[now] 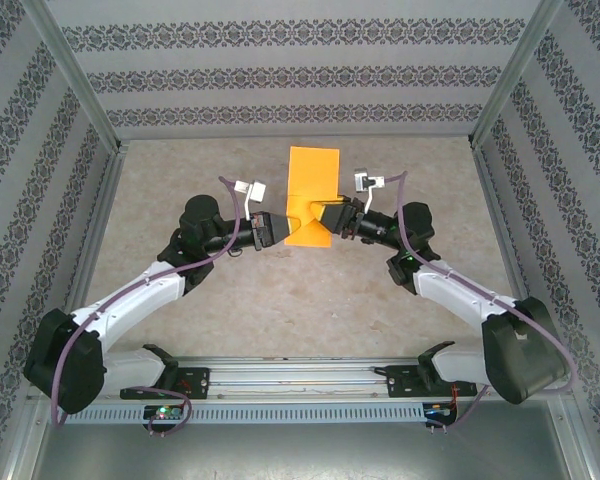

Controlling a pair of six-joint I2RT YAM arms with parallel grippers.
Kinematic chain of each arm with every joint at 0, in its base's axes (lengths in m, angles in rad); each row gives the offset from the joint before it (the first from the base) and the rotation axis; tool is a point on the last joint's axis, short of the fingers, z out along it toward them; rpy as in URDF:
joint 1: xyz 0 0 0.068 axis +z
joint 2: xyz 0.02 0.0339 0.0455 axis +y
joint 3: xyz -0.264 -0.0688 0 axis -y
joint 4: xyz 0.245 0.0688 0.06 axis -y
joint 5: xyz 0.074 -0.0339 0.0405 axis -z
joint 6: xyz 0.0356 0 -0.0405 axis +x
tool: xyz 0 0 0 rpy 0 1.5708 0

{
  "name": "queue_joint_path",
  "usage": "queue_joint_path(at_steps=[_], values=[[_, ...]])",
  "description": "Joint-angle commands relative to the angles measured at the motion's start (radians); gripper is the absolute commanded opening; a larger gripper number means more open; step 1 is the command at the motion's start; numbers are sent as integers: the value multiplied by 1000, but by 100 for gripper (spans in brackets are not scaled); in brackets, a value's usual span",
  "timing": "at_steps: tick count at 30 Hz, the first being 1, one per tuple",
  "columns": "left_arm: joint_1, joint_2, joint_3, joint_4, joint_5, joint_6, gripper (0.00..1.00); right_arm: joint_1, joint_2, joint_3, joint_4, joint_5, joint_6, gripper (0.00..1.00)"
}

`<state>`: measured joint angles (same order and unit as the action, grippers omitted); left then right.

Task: Fold a paper plane with a square sheet of paper (fold left side to right side)
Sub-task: Turn over the paper at the center of the table.

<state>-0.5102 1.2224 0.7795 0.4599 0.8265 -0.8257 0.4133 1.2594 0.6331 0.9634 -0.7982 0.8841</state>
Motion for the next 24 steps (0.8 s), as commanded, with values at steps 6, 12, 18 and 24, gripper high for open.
queue_joint_path(at_steps=[6,12,18,24], values=[[-9,-70,156,-681,-190,347,0,-113,-221,-76,-475,215,-214,56],[-57,1,300,-1152,-544,505,0,-139,-354,-58,-954,598,-380,75],[-295,130,420,-1459,-1181,427,0,-172,-391,-69,-1139,817,-402,95],[-431,324,499,-1704,-1435,144,0,-196,-369,-64,-1180,843,-393,98]])
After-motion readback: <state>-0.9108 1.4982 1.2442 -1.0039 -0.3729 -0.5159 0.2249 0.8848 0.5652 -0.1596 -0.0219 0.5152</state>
